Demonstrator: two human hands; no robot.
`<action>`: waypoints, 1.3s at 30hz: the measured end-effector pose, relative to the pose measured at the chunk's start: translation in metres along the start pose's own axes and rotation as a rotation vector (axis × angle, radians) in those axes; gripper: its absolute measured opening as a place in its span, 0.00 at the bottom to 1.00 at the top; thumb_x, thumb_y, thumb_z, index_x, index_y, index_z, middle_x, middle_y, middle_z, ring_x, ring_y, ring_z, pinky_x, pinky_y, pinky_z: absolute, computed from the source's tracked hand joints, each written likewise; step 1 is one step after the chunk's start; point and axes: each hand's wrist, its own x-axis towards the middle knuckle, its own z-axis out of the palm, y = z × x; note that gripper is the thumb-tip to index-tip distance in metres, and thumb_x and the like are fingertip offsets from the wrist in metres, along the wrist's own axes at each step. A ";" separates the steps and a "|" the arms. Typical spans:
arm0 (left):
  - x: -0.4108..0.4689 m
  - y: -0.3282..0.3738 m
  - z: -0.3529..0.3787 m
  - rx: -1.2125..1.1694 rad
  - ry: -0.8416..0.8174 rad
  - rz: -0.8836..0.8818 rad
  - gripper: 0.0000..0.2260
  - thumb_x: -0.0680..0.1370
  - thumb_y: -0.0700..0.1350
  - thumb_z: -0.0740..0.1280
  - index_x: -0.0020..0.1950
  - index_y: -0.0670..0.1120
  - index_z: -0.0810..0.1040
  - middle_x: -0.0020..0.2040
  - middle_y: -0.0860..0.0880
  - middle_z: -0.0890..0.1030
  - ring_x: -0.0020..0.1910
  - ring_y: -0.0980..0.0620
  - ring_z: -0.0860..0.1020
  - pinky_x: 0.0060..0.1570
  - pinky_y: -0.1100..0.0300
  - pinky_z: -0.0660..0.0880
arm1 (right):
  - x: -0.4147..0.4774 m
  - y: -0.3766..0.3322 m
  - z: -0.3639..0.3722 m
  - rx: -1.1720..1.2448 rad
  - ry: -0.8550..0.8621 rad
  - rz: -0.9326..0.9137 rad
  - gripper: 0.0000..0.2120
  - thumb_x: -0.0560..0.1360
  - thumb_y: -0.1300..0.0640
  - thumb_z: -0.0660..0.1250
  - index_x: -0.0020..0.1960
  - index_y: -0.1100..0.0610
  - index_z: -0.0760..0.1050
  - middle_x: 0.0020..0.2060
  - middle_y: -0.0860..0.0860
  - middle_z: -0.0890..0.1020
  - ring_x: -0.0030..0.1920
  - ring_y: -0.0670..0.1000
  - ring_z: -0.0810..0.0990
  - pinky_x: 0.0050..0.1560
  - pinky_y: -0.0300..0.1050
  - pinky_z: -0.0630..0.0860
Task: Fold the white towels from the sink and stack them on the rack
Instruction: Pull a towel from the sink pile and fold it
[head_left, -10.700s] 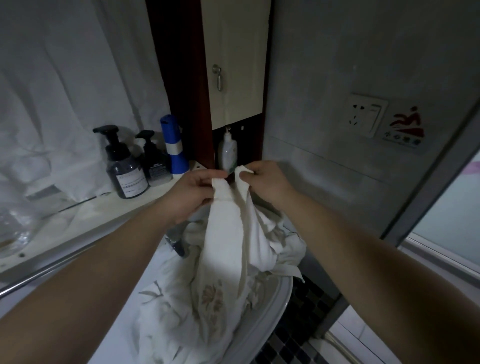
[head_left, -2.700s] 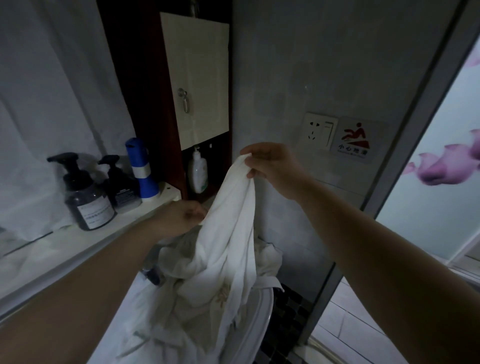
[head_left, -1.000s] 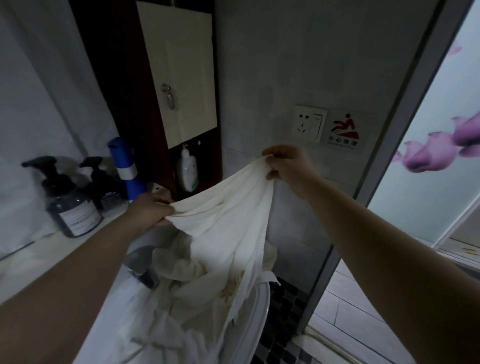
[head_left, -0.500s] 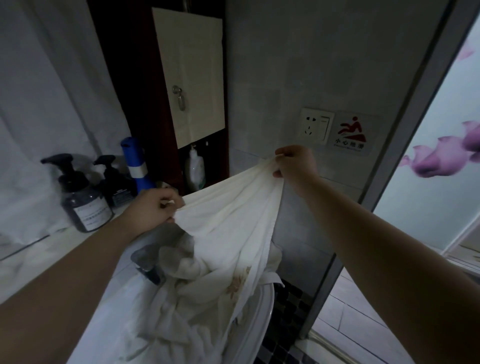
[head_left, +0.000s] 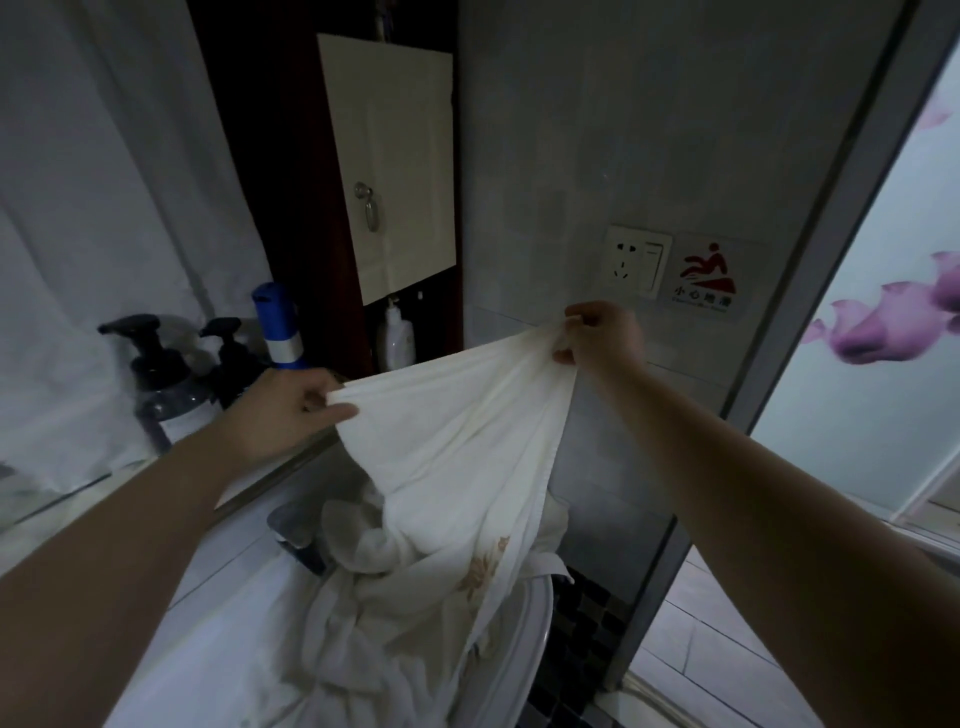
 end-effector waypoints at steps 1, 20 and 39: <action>0.002 0.003 -0.002 -0.063 0.022 -0.016 0.05 0.74 0.52 0.75 0.42 0.57 0.80 0.39 0.60 0.82 0.40 0.65 0.79 0.40 0.71 0.71 | 0.000 0.000 0.001 0.035 -0.004 0.012 0.13 0.78 0.65 0.63 0.43 0.49 0.79 0.47 0.51 0.80 0.37 0.53 0.85 0.31 0.40 0.81; 0.043 0.070 -0.145 0.284 0.033 0.118 0.11 0.75 0.57 0.68 0.40 0.51 0.82 0.37 0.53 0.82 0.38 0.55 0.79 0.42 0.63 0.73 | 0.036 -0.109 0.008 0.188 -0.083 -0.277 0.10 0.79 0.63 0.64 0.49 0.50 0.80 0.47 0.47 0.77 0.51 0.54 0.80 0.42 0.53 0.85; 0.029 0.128 -0.256 0.250 0.691 0.165 0.07 0.79 0.56 0.68 0.41 0.60 0.77 0.36 0.65 0.77 0.36 0.73 0.75 0.40 0.83 0.65 | 0.024 -0.264 0.024 0.578 -0.110 -0.395 0.10 0.78 0.61 0.64 0.49 0.47 0.79 0.45 0.46 0.80 0.47 0.48 0.80 0.40 0.54 0.84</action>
